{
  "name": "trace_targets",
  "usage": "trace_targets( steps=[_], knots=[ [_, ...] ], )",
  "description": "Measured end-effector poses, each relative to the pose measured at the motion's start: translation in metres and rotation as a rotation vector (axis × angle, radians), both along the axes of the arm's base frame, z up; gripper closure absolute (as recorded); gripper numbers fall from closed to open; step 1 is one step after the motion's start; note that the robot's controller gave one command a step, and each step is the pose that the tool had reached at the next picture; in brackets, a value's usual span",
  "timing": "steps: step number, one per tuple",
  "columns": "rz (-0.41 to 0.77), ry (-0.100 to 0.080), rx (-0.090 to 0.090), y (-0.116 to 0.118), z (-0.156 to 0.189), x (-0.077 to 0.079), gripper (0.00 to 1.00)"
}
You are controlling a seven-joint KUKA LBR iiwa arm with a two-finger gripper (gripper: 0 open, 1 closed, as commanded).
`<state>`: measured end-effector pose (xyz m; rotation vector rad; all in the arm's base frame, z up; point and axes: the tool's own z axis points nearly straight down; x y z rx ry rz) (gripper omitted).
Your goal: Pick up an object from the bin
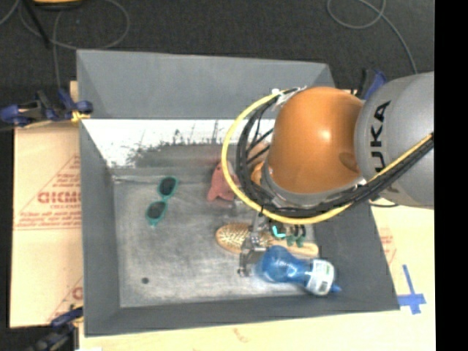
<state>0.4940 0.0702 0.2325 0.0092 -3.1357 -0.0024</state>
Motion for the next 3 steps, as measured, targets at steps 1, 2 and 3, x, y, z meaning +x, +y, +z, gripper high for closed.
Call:
trace_targets(
  steps=[1, 2, 3],
  knots=[
    [-0.002, -0.008, 0.001, 0.0, 0.004, 0.002, 0.0],
    [-0.013, -0.013, -0.001, -0.064, -0.042, 0.02, 0.0],
    [-0.036, -0.012, -0.002, -0.091, -0.07, 0.074, 0.0]
  ],
)
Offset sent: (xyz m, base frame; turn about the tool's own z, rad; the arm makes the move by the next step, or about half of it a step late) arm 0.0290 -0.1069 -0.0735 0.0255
